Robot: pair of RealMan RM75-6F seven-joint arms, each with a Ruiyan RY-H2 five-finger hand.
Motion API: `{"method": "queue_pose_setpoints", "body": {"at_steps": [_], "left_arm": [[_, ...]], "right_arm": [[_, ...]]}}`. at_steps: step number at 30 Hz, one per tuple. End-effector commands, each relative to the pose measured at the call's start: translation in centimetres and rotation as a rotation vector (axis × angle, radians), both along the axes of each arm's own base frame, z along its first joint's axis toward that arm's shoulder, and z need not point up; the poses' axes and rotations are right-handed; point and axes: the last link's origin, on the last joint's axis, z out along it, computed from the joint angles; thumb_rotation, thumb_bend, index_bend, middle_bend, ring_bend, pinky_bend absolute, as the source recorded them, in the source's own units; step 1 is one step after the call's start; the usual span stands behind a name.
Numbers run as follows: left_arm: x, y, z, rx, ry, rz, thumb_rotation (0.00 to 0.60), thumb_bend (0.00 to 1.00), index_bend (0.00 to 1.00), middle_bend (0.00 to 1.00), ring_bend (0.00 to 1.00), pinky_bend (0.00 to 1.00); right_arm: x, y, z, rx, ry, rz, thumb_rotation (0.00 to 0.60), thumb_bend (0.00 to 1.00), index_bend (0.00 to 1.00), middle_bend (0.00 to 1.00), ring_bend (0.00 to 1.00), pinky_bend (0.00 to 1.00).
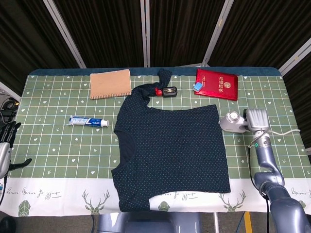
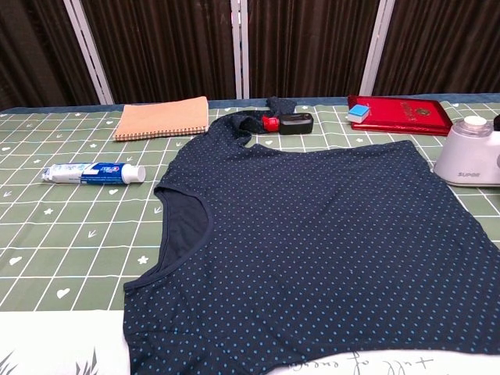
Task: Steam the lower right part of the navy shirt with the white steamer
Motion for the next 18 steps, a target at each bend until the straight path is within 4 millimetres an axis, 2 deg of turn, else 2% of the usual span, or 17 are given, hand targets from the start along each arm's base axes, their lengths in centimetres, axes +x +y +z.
{"method": "queue_pose_setpoints", "body": {"at_steps": [1,7,10,14,18], "left_arm": [[0.0,0.0,0.0,-0.001,-0.001,-0.002,0.600,0.00,0.00,0.00,0.00,0.00],[0.2,-0.2,0.1,0.000,-0.007,-0.012,0.600,0.00,0.00,0.00,0.00,0.00],[0.2,-0.3,0.2,0.001,-0.013,-0.014,0.600,0.00,0.00,0.00,0.00,0.00],[0.3,-0.4,0.3,0.002,-0.023,-0.021,0.600,0.00,0.00,0.00,0.00,0.00],[0.4,-0.3,0.3,-0.004,-0.027,-0.031,0.600,0.00,0.00,0.00,0.00,0.00]], "right_arm": [[-0.1,0.4,1.8,-0.018,-0.042,0.076,0.600,0.73,0.86,0.73,0.66,0.94],[0.7,0.7,4.1,-0.062,-0.164,0.185,0.600,0.74,0.86,0.73,0.66,0.94],[1.6,0.8,4.5,-0.067,-0.236,0.248,0.600,0.75,0.86,0.73,0.66,0.94],[4.6,1.2,3.3,-0.004,-0.378,0.391,0.600,0.75,0.86,0.73,0.66,0.94],[7.5,2.4,1.2,0.095,-0.415,0.519,0.600,0.75,0.85,0.73,0.66,0.94]]}}
